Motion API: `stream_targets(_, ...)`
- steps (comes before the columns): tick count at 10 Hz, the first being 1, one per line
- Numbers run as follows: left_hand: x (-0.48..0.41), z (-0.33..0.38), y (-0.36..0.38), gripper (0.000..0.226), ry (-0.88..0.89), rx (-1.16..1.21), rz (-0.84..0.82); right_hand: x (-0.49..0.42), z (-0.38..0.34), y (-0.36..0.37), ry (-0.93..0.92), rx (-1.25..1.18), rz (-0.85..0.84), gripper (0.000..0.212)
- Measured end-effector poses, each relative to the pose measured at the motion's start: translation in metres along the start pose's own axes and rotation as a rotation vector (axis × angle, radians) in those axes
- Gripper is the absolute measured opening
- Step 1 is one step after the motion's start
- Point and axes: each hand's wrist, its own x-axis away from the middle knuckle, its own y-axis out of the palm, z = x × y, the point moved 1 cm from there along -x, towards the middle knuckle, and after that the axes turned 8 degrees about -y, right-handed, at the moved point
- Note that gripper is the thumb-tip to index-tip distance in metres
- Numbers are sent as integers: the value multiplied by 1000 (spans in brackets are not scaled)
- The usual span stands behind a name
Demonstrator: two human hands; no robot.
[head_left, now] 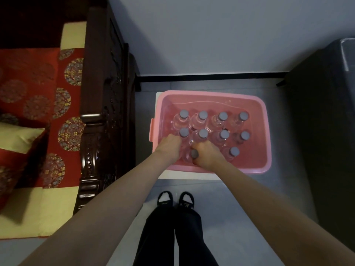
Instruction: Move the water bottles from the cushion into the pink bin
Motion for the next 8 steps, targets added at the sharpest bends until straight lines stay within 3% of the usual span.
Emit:
stream_targets(2, -9, -4, 12, 24, -47, -2, -13, -9, 1, 1, 31, -53, -68, 11)
stream_targets(6, -27, -6, 30, 30, -79, -88, 2, -7, 0, -1, 45, -142, -34, 15)
stream_targets(8, -12, 1, 0, 22, -28, -80, 1, 23, 8, -35, 31, -116, 121, 24)
